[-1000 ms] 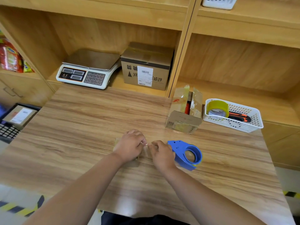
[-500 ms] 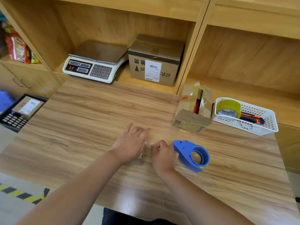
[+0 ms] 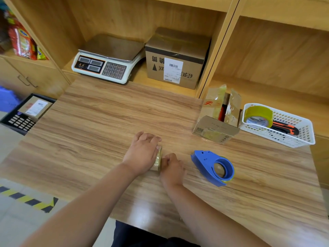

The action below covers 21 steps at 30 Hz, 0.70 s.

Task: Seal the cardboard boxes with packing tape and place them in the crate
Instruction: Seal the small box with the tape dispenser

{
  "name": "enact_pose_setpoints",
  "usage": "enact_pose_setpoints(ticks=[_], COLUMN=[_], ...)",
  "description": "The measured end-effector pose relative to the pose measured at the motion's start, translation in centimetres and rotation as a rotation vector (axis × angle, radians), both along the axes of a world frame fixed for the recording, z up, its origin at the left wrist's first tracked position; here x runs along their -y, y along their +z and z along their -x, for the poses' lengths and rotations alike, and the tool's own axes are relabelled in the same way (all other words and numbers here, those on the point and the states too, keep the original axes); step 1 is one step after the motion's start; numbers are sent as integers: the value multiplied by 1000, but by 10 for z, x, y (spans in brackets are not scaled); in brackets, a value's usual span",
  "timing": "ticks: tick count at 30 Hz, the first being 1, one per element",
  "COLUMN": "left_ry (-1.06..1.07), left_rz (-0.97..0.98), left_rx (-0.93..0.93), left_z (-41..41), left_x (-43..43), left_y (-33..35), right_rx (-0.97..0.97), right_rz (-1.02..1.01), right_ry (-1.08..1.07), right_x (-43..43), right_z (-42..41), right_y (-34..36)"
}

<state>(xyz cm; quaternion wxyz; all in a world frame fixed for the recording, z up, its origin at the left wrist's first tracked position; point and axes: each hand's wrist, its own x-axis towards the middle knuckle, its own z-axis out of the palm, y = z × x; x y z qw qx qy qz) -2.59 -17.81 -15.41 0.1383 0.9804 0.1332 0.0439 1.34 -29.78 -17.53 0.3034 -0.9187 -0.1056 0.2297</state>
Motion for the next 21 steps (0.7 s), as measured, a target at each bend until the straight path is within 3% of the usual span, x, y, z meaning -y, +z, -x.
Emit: enact_pose_setpoints(ticks=[5,9,13,17,21], left_ry=[-4,-1,10,14,17], left_rz=[1,14,28,37,43], left_rx=[-15,-10,22,28,32], left_z=[0,0,0,0,-1], left_x=[0,0,0,0,1], left_y=[2,2,1,0,0], right_rx=[-91,-50,12,-98,-194], right_rz=[-75,-62,-276,-445,-490], right_ry=[3,70,162,253,305], right_x=[1,10,24,28,22], right_z=[3,1,16,34,37], right_y=[-1,-2,-2,-2,-2])
